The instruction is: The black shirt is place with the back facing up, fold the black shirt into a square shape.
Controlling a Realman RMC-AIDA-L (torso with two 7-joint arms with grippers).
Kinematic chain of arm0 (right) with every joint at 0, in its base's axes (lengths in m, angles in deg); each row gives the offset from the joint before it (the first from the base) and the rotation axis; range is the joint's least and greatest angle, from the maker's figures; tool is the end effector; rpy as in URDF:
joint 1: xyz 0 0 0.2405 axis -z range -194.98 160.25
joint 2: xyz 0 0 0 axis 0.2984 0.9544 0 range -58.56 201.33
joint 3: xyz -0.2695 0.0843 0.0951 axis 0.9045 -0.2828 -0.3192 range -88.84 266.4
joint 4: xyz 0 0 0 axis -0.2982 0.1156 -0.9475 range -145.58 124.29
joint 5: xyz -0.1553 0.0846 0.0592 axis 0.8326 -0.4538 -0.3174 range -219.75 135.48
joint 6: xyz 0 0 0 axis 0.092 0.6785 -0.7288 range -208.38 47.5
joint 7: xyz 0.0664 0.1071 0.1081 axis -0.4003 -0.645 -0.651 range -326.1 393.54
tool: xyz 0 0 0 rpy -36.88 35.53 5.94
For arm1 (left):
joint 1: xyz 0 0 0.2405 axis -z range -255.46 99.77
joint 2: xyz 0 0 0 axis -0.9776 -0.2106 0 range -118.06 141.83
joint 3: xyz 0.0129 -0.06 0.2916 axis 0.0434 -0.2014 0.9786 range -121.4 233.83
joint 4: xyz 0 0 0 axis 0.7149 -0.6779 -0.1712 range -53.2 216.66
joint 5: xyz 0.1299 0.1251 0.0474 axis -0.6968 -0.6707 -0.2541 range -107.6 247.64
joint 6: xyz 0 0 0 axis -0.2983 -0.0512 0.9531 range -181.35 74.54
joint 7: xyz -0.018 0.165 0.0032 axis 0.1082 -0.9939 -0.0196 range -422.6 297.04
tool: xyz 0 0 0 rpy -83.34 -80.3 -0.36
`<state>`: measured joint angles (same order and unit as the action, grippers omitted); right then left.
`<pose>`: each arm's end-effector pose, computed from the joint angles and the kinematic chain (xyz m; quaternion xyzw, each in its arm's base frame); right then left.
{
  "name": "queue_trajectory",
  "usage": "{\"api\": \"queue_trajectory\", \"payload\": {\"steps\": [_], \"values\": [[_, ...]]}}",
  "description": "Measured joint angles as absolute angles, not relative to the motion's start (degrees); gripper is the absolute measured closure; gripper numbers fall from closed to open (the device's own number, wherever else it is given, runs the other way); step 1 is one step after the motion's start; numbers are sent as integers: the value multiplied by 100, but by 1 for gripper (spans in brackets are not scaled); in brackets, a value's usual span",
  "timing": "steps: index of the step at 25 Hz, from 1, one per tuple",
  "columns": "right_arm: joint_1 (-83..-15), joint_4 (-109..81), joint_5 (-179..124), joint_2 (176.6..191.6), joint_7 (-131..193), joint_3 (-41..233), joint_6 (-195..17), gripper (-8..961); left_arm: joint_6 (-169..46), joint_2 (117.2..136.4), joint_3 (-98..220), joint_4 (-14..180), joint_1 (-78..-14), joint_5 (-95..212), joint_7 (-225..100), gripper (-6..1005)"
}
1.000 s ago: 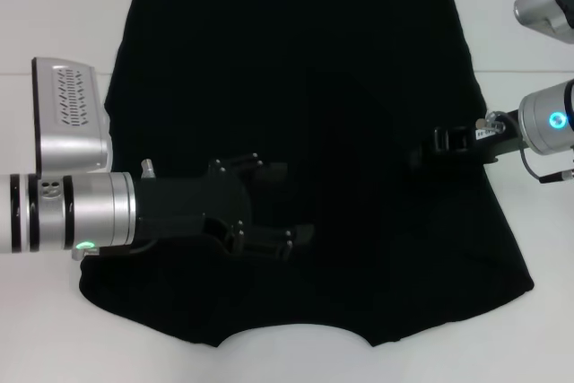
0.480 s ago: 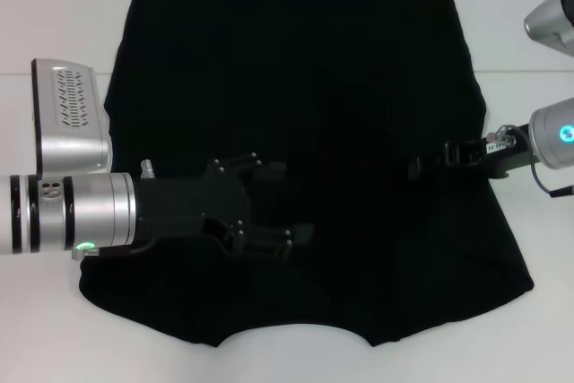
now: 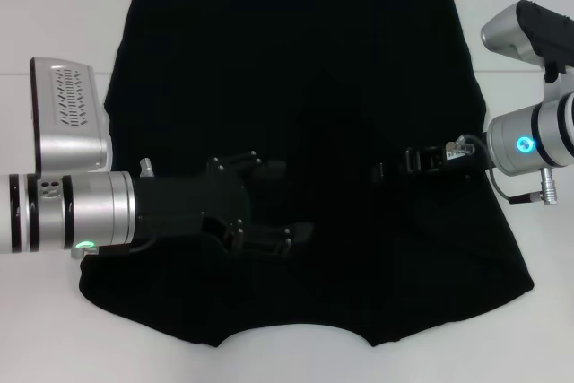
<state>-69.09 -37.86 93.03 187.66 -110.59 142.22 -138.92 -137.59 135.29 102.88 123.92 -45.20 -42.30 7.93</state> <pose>0.2406 0.4473 -0.0721 -0.8022 0.5628 0.0496 0.1931 -0.2303 0.3498 -0.0708 -0.9605 -0.0903 -0.2235 0.1393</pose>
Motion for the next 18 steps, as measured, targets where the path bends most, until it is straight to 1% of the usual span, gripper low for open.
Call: {"api": "queue_trajectory", "payload": {"steps": [2, 5, 18], "values": [[-6901, -3799, 9147, 18758, -10942, 14219, -14000, 420, -13756, 13528, 10284, 12394, -4525, -4241, 791, 50], [-6840, -3801, 8858, 18684, -10829, 14211, -14188, 426, -13747, 13529, 10280, 12394, -4531, -4252, 790, 51], [-6301, -3857, 8794, 18215, -11522, 14025, -14038, 467, -13742, 13528, 10279, 12382, -4541, -4227, 780, 50]]}}
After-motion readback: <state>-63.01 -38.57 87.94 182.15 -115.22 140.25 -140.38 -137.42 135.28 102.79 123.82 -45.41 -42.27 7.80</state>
